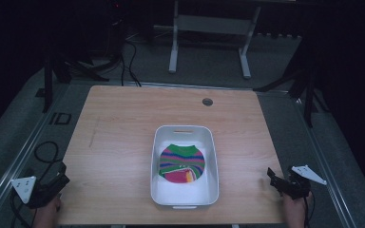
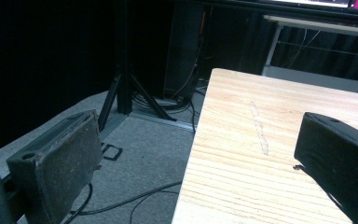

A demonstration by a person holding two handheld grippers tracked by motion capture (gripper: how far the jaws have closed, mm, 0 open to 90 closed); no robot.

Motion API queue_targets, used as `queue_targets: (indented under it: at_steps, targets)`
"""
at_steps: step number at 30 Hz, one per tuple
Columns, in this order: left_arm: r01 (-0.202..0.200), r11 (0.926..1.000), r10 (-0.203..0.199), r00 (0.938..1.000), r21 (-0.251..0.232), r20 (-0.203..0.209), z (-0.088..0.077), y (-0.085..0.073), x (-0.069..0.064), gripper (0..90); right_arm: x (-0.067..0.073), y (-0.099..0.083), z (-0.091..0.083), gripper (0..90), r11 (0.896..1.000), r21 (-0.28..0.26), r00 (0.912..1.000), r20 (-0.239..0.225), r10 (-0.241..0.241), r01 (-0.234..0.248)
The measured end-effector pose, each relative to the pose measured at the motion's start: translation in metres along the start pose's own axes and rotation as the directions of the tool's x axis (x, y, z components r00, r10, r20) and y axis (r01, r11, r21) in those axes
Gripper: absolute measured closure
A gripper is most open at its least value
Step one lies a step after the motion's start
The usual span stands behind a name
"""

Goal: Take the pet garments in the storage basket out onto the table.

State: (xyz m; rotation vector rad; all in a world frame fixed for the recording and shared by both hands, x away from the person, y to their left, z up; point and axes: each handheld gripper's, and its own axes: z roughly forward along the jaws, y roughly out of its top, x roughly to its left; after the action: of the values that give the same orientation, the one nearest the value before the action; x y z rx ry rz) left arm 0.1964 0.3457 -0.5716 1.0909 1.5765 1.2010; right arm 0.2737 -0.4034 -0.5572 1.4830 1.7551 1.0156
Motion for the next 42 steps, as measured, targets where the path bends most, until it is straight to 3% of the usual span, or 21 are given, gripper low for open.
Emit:
queue_targets:
  at_steps: [3,9,14,19,22,24,25,26,28,30,31,32,33,34,37,38,40,41,42]
  targets:
    - [-0.004,1.0,0.004,1.0,-0.001,-0.002,0.0,0.0,0.0,1.2,0.003,0.0,0.0,13.1,1.0,-0.006,0.9994,-0.019,-0.029,0.029]
    - [-0.003,1.0,0.003,1.0,-0.001,-0.002,0.0,0.0,0.0,1.2,0.001,0.0,0.001,13.0,1.0,0.002,0.999,-0.033,-0.03,0.03]
    - [0.001,1.0,-0.001,1.0,-0.002,0.001,0.0,0.0,0.0,1.2,-0.003,0.001,0.002,13.0,1.0,0.017,0.9963,-0.083,-0.021,0.023]
    - [-0.001,1.0,0.001,1.0,-0.005,-0.001,-0.001,0.0,0.0,1.2,-0.002,-0.001,-0.001,13.0,0.999,0.028,0.9968,-0.075,-0.027,0.029]
    - [0.003,1.0,-0.003,1.0,-0.002,0.0,0.0,0.0,0.0,1.2,-0.002,-0.002,-0.003,12.5,0.999,0.031,0.9943,-0.1,-0.036,0.039]
    - [0.004,1.0,-0.004,1.0,-0.002,-0.001,0.0,0.0,0.0,1.2,-0.005,-0.002,-0.003,12.5,0.996,0.057,0.9862,-0.157,-0.054,0.063]
    - [0.002,1.0,-0.002,1.0,-0.001,-0.001,0.0,0.0,0.0,1.2,-0.005,-0.002,-0.003,12.5,0.996,0.057,0.9862,-0.157,-0.054,0.063]
    - [0.001,1.0,-0.001,1.0,0.001,-0.006,0.0,0.0,0.0,1.2,-0.012,-0.003,-0.001,12.6,0.992,0.104,0.9591,-0.281,-0.033,0.065]
    - [0.001,1.0,-0.001,1.0,0.001,-0.009,0.0,0.0,-0.001,1.2,-0.014,-0.002,0.0,12.3,0.991,0.104,0.9404,-0.338,-0.042,0.082]
    - [0.0,1.0,0.0,0.9999,0.001,-0.01,0.0,0.0,-0.001,1.2,-0.012,-0.001,0.0,12.3,0.988,0.111,0.9268,-0.371,-0.059,0.107]
    - [0.001,1.0,-0.001,0.9999,0.001,-0.01,0.0,0.0,-0.001,1.2,-0.011,-0.001,0.0,12.3,0.986,0.119,0.9141,-0.4,-0.064,0.121]
    - [0.002,1.0,-0.002,0.9999,0.001,-0.01,0.0,0.0,0.0,1.2,-0.008,0.0,0.0,12.2,0.981,0.128,0.9085,-0.409,-0.084,0.148]
    - [0.002,1.0,-0.002,0.9999,0.001,-0.01,0.0,0.0,0.0,1.1,-0.008,0.0,0.0,12.2,0.981,0.128,0.9085,-0.409,-0.084,0.148]
    - [0.001,1.0,-0.001,0.9999,0.0,-0.012,0.0,0.0,0.0,1.2,-0.005,0.001,-0.002,12.2,0.976,0.117,0.8768,-0.469,-0.107,0.182]
    - [0.0,1.0,0.0,0.9999,0.0,-0.011,0.0,0.0,-0.001,1.2,0.001,0.004,-0.002,12.7,0.97,0.115,0.8373,-0.533,-0.123,0.216]
    - [0.0,1.0,0.0,0.9999,0.0,-0.011,0.0,0.0,-0.001,1.2,0.001,0.004,-0.002,12.7,0.97,0.115,0.8373,-0.533,-0.123,0.216]
    - [0.003,1.0,-0.003,0.9999,0.0,-0.01,0.0,0.0,0.0,1.2,0.011,0.007,0.0,13.1,0.954,0.133,0.807,-0.572,-0.148,0.269]
    - [0.003,1.0,-0.003,0.9999,-0.001,-0.01,0.0,0.0,0.0,1.2,0.014,0.008,-0.001,13.2,0.948,0.126,0.8043,-0.569,-0.171,0.291]
    - [0.002,1.0,-0.002,0.9999,-0.002,-0.011,-0.001,0.0,0.0,1.2,0.017,0.009,0.0,13.4,0.943,0.133,0.7956,-0.58,-0.175,0.304]
